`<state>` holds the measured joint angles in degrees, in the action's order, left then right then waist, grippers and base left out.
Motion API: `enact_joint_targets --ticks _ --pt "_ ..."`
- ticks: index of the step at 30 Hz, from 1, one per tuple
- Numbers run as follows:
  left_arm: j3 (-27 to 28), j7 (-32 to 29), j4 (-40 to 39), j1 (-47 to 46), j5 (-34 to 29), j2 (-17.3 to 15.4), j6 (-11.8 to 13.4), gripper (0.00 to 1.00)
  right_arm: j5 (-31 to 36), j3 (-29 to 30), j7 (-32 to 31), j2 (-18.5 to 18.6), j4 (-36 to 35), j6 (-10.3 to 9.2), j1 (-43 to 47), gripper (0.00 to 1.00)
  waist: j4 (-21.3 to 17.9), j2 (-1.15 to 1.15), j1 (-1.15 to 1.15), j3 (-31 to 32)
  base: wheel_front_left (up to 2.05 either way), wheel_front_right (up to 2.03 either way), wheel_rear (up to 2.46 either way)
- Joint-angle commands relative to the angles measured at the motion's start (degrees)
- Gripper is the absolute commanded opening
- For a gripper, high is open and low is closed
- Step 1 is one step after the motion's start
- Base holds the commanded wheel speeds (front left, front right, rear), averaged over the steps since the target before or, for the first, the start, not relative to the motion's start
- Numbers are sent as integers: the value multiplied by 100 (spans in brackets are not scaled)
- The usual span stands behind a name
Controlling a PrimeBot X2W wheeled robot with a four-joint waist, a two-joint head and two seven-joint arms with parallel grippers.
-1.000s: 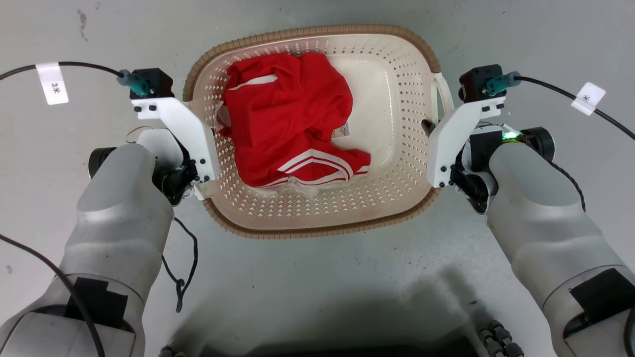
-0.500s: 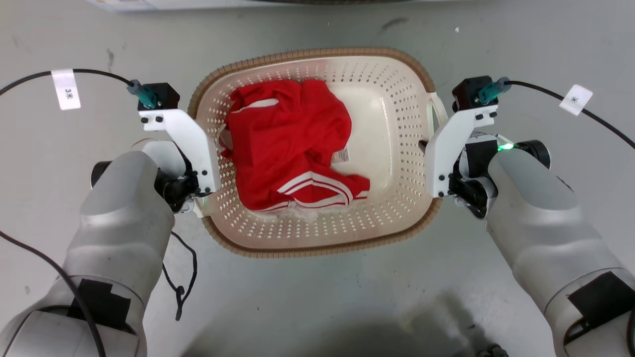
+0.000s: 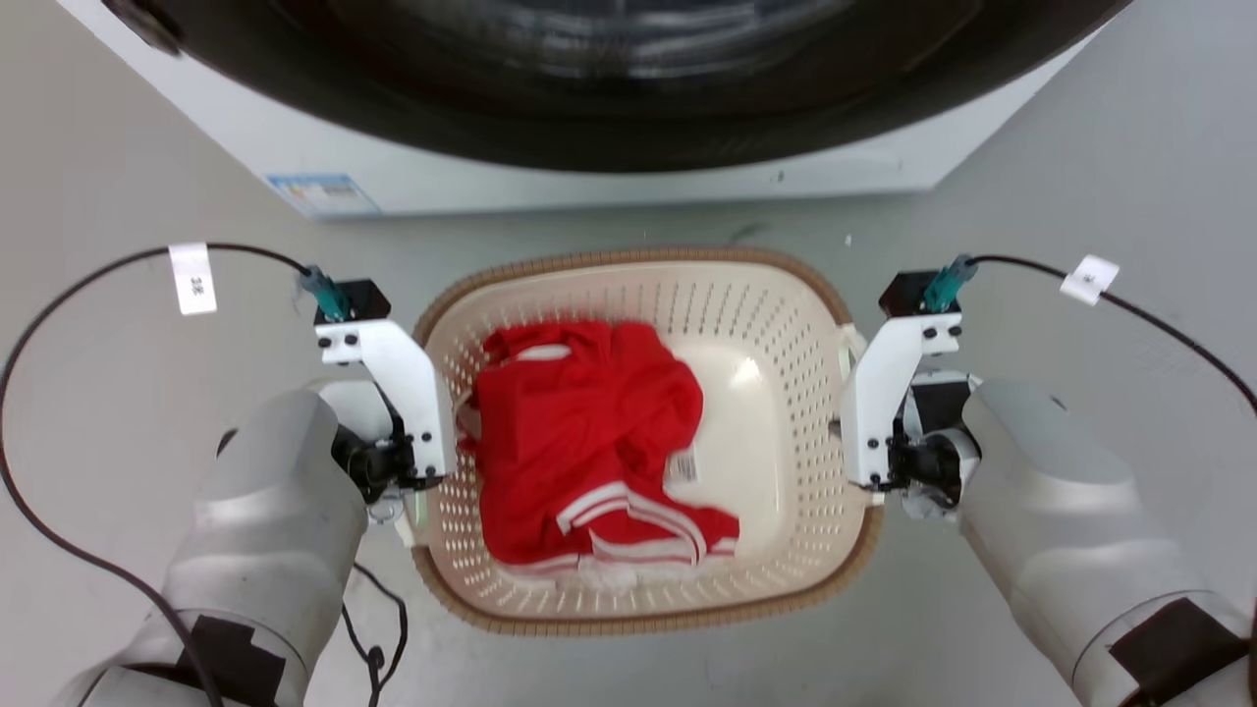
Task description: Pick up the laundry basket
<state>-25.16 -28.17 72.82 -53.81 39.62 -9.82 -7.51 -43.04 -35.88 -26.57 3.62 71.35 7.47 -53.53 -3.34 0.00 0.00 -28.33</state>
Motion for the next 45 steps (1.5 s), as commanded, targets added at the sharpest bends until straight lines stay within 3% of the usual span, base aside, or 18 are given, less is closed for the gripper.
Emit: enact_joint_targets --ticks 1,24,45 --pt "-24 -26 22 93 22 -38 12 0 -31 -33 -77 35 31 4 81 0 -7 0 0 437 0 0 0" --pt "-386 -455 85 601 127 99 11 0 -340 -190 -1170 100 226 4 482 0 142 0 0 2400 0 0 0" --pt "-556 -600 108 1139 218 199 30 0 -198 -2 -1608 99 259 4 1078 0 152 0 0 2990 0 0 0"
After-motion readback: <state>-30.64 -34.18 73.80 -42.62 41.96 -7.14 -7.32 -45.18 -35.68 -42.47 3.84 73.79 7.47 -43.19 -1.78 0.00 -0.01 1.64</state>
